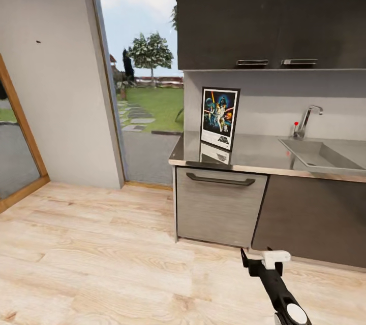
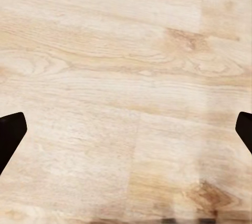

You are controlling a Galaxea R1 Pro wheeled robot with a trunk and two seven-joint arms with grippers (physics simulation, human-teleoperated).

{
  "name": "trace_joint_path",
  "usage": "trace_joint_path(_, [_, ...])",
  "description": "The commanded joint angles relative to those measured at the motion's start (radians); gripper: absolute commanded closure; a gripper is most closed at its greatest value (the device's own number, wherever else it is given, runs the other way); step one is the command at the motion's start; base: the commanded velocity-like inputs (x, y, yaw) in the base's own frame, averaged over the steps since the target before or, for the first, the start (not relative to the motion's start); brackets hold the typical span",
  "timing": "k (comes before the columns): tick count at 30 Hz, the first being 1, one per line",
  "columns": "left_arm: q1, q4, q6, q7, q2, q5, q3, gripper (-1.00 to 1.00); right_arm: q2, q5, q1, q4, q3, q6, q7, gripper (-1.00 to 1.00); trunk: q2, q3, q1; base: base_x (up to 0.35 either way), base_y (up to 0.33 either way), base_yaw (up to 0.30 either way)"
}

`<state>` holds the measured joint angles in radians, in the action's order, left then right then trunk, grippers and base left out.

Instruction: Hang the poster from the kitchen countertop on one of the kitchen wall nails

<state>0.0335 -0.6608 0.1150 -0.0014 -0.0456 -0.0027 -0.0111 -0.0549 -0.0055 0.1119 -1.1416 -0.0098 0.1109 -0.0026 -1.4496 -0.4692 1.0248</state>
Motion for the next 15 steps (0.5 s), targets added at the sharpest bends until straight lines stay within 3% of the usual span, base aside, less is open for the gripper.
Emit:
trace_joint_path(1, [0.0, -0.001, 0.002, 0.0, 0.0, 0.0, -0.001, -1.0, 0.0, -0.001, 0.0, -0.018, -0.002, 0.001, -0.001, -1.0, 0.0, -0.001, 0.0, 0.133, 0.0, 0.0])
trace_joint_path(7, [0.0, -0.001, 0.002, 0.0, 0.001, 0.0, -0.001, -1.0, 0.0, -0.001, 0.0, -0.095, -0.02, -0.025, -0.002, -1.0, 0.0, -0.001, 0.0, 0.226, 0.0, 0.0])
trace_joint_path(15, [0.0, 0.0, 0.002, 0.0, 0.001, 0.0, -0.001, -1.0, -0.002, 0.001, 0.018, -0.253, -0.029, -0.162, -0.002, -1.0, 0.0, -0.001, 0.0, 0.308, 0.0, 0.0])
